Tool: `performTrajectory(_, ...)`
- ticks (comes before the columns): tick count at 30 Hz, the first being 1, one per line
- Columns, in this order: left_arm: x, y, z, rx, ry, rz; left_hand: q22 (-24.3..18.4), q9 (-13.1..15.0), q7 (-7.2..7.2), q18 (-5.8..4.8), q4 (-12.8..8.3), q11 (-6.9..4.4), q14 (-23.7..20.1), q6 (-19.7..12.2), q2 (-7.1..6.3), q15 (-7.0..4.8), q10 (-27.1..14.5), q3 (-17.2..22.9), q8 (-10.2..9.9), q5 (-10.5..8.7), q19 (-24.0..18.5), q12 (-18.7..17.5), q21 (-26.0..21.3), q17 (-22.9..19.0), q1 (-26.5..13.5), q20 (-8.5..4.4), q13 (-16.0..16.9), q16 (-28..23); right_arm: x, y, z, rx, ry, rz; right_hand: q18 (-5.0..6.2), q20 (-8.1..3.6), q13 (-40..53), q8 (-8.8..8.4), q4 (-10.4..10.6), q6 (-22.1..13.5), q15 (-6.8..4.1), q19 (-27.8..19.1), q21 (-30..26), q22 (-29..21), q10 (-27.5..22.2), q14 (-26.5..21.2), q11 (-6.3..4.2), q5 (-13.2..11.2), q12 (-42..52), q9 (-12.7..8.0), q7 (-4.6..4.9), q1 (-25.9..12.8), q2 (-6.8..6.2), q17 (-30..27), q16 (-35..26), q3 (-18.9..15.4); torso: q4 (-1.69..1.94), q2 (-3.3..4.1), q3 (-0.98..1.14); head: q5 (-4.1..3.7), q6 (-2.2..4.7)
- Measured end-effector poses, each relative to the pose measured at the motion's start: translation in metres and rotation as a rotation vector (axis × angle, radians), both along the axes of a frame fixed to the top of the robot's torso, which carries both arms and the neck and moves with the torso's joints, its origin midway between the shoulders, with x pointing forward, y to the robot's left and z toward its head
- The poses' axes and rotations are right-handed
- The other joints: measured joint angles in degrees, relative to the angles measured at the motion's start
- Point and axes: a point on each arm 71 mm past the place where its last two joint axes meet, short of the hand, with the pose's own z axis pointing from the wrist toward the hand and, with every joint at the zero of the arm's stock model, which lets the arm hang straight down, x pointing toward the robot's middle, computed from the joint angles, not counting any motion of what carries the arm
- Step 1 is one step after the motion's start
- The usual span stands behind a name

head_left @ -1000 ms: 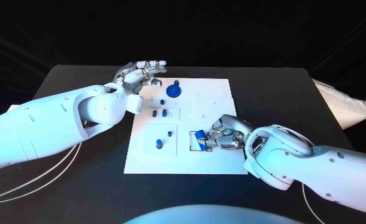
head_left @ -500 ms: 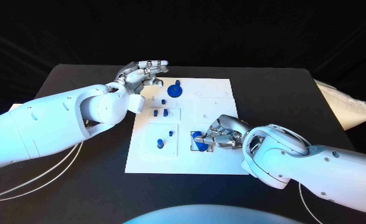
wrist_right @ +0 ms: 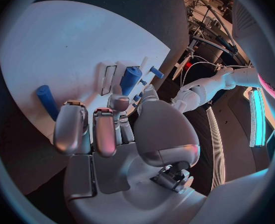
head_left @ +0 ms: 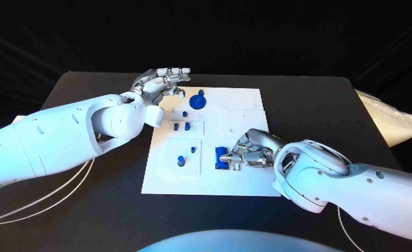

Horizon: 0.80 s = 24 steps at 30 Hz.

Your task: Assemble the parts on the task board

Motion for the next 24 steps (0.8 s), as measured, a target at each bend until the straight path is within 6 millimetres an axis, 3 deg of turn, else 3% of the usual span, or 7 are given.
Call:
performTrajectory(4, 0.0000, 0.0001, 0.0000, 0.000, 0.000, -0.001, 0.0, 0.0, 0.00, 0.00, 0.0, 0.00, 0.0, 0.0, 0.00, 0.00, 0.0, 0.0, 0.0, 0.00, 0.0, 0.0, 0.0, 0.0, 0.0, 0.00, 0.0, 0.0, -0.0007, 0.0011, 0.0006, -0.001, -0.005, 0.008, 0.00, 0.00, 0.7, 0.02, -3.4, 0.0, 0.00, 0.0, 0.0, 0.2, 0.2, 0.0, -0.23, 1.2, 0.0, 0.6, 0.00, 6.1, 0.42, 0.0, 0.0, 1.4, 0.00, 0.01, 0.01, 0.04, -0.04)
performTrajectory(10, -0.0001, 0.0000, 0.0000, -0.001, 0.001, -0.002, 0.0, 0.0, 0.00, 0.00, 0.0, 0.00, 0.0, 0.0, 0.00, 0.00, 0.0, 0.0, 0.0, 0.00, 0.0, 0.0, 0.0, 0.0, 0.0, 0.00, 0.0, 0.0, -0.0010, 0.0031, 0.0008, -0.011, -0.010, 0.022, 0.00, 0.00, 2.5, 0.74, -6.0, 0.3, 0.00, 0.0, 0.0, 0.6, 1.4, 0.0, -0.52, 0.5, 1.6, 1.3, -0.26, 10.1, 1.41, 0.1, 0.0, 2.8, -0.01, 0.02, 0.01, 0.04, -0.14)
performTrajectory(24, -0.0001, 0.0002, -0.0001, -0.001, 0.001, -0.003, 0.0, 0.0, 0.00, 0.00, 0.0, 0.00, 0.0, 0.0, 0.00, 0.00, 0.0, 0.0, 0.0, 0.00, 0.0, 0.0, 0.0, 0.0, 0.0, 0.00, 0.0, 0.0, 0.0015, 0.0073, 0.0026, -0.030, -0.036, 0.028, 0.00, -0.22, 4.9, 1.25, -6.6, 0.7, 0.01, 0.2, 0.0, 1.0, 2.9, 0.0, -0.79, 0.7, 3.8, 1.9, -0.73, 11.2, 1.48, 0.3, 0.0, 3.2, -0.01, 0.01, -0.03, -0.02, -0.21)
